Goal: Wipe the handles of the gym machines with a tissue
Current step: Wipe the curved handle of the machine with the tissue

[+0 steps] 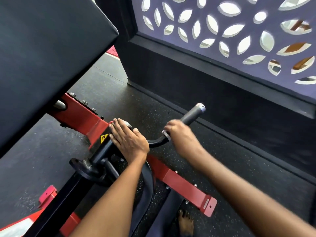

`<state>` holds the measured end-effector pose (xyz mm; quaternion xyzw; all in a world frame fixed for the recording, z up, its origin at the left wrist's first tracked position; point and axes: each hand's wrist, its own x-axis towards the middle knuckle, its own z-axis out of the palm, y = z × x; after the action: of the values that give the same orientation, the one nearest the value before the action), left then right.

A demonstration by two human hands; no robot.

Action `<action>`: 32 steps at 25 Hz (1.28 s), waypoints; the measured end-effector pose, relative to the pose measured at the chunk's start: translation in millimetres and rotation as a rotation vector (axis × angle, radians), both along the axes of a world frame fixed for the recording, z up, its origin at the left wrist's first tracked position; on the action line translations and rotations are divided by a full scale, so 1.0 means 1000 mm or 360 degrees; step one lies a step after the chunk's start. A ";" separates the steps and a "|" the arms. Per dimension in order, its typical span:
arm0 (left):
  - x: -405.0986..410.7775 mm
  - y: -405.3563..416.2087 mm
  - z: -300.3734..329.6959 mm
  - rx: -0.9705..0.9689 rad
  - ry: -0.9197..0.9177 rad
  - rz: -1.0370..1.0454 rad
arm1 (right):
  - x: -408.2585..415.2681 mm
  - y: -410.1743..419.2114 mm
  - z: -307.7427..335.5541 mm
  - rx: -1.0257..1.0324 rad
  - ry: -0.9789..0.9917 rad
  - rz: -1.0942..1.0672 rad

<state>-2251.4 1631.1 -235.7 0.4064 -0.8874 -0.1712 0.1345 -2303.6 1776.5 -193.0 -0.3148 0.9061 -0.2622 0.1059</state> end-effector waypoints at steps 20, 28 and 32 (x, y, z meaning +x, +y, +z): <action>0.000 -0.002 -0.002 -0.0023 -0.0040 0.0006 | -0.007 0.026 -0.018 -0.1120 -0.0199 -0.1814; 0.000 -0.001 -0.002 -0.0022 -0.0038 0.0000 | 0.072 -0.035 -0.016 -0.1373 -0.0543 -0.1810; 0.000 -0.001 -0.002 -0.0027 -0.0037 0.0007 | -0.005 0.003 -0.026 -0.1687 -0.1281 -0.2492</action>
<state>-2251.5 1629.8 -238.1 0.4090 -0.8895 -0.1586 0.1281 -2308.6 1779.1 -218.9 0.4694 0.5225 -0.7101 0.0484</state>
